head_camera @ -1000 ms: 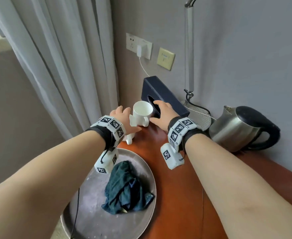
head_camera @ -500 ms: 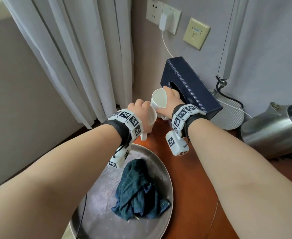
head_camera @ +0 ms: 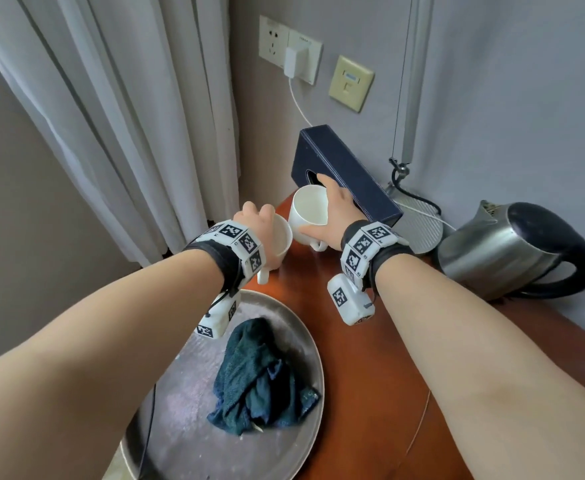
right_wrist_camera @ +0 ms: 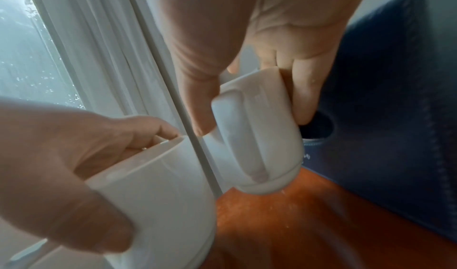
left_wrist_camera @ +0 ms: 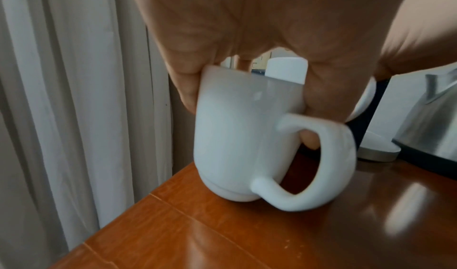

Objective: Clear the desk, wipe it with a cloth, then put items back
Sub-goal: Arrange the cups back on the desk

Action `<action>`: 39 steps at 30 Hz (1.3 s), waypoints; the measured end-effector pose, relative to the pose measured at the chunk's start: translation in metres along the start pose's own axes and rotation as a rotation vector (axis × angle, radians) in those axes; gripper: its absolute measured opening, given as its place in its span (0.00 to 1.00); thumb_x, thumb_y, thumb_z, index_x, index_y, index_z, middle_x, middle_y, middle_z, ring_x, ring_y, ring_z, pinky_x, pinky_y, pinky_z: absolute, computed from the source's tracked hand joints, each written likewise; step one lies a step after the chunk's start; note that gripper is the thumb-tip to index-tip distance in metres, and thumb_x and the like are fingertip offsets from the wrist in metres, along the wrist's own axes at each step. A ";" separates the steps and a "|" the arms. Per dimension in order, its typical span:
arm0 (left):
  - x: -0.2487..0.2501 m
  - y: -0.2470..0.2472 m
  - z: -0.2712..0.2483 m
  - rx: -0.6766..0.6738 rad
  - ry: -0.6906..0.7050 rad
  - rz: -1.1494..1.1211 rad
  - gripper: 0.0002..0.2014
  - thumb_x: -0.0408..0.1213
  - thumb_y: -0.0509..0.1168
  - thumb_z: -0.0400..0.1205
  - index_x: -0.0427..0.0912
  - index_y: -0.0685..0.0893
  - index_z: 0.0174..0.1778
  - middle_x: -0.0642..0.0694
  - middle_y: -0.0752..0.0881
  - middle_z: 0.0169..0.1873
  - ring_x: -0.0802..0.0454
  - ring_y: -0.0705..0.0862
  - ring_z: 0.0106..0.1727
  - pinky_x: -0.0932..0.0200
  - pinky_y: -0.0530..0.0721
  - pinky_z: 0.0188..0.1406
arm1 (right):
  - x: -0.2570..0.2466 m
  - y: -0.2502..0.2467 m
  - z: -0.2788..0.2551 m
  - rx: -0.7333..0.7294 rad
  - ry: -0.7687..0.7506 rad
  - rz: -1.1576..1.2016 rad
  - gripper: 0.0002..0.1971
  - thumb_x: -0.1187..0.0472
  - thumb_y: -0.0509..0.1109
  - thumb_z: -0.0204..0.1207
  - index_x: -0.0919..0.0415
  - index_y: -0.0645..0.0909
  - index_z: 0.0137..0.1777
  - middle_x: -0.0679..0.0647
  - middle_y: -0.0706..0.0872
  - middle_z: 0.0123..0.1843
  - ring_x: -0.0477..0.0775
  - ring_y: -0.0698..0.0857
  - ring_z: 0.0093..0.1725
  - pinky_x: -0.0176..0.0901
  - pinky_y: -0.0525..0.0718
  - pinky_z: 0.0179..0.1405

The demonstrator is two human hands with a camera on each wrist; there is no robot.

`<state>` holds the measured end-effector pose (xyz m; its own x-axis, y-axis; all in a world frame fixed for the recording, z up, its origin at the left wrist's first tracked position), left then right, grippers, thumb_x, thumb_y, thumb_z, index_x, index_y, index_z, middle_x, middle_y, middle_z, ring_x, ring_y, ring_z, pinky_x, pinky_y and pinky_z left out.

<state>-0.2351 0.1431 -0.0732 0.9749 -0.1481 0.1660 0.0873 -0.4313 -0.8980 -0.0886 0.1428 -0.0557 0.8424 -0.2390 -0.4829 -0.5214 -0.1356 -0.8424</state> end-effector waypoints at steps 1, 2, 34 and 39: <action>0.003 -0.003 -0.005 0.010 0.009 -0.003 0.37 0.48 0.75 0.68 0.47 0.65 0.70 0.43 0.69 0.59 0.41 0.79 0.57 0.45 0.82 0.54 | 0.001 -0.005 -0.007 -0.001 -0.001 -0.005 0.47 0.51 0.75 0.69 0.44 0.47 0.81 0.56 0.59 0.79 0.60 0.74 0.70 0.53 0.77 0.62; 0.007 -0.006 -0.010 0.018 0.020 -0.002 0.37 0.48 0.75 0.67 0.47 0.65 0.70 0.44 0.69 0.59 0.41 0.79 0.58 0.45 0.82 0.54 | 0.002 -0.010 -0.014 -0.001 -0.004 -0.005 0.47 0.52 0.75 0.70 0.44 0.47 0.81 0.56 0.59 0.79 0.61 0.74 0.70 0.54 0.77 0.63; 0.392 0.071 -0.285 0.021 0.632 0.221 0.46 0.51 0.77 0.67 0.47 0.60 0.77 0.47 0.70 0.66 0.44 0.79 0.60 0.47 0.83 0.55 | 0.318 -0.185 -0.438 0.262 0.458 -0.030 0.47 0.50 0.76 0.69 0.52 0.53 0.82 0.54 0.57 0.81 0.56 0.67 0.77 0.46 0.67 0.73; 0.466 0.122 -0.334 -0.014 0.709 0.236 0.46 0.50 0.77 0.66 0.47 0.61 0.76 0.47 0.70 0.66 0.44 0.78 0.60 0.51 0.80 0.47 | 0.394 -0.192 -0.509 0.257 0.552 -0.035 0.48 0.50 0.77 0.68 0.50 0.51 0.82 0.51 0.56 0.81 0.56 0.67 0.77 0.47 0.68 0.72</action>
<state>0.1615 -0.2752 0.0308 0.6015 -0.7743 0.1968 -0.1149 -0.3276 -0.9378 0.2738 -0.4151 0.0374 0.6275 -0.7112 -0.3168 -0.3875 0.0677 -0.9194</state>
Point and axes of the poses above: each hand's wrist, its own z-axis towards the middle knuckle, its own y-axis out of the palm, x = y × z, the point moved 8 cm from there along z, towards the middle knuckle
